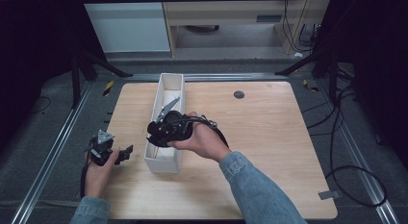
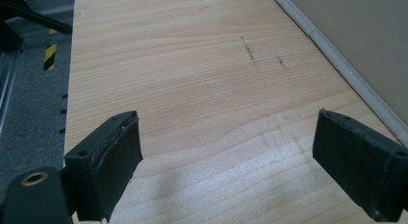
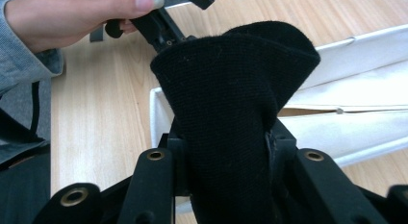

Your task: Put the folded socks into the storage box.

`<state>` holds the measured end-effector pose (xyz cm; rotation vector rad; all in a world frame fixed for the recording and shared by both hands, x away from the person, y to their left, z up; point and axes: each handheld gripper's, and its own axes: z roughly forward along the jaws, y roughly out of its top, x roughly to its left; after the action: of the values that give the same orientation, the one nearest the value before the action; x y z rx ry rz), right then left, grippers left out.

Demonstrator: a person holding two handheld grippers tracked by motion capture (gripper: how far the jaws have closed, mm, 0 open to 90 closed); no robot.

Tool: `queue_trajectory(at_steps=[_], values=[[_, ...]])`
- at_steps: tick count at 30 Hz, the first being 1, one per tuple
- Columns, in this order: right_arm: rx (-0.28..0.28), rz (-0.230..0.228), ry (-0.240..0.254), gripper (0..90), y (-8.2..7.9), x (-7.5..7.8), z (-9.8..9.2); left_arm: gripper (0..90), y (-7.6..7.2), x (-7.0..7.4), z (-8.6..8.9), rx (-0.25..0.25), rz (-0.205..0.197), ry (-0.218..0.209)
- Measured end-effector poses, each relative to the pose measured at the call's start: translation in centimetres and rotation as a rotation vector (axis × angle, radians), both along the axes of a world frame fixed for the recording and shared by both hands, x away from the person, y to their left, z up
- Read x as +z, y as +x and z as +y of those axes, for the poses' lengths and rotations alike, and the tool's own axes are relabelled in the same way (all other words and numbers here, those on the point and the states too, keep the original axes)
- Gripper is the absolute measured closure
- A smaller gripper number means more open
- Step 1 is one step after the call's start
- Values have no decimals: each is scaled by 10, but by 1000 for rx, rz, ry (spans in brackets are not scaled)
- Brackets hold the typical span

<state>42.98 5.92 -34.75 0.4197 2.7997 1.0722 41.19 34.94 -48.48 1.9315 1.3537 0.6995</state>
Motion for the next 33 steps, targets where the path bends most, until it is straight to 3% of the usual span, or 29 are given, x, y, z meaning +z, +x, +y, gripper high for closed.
queue_trajectory(at_steps=[13, 33], values=[[17, 54, -32, 646, 1, -16, 9, 93, 0, -1, -1, -6, 11, 6], [34, 90, -50, 646, 1, -32, 20, 94, 1, -3, -3, -16, 23, 13]])
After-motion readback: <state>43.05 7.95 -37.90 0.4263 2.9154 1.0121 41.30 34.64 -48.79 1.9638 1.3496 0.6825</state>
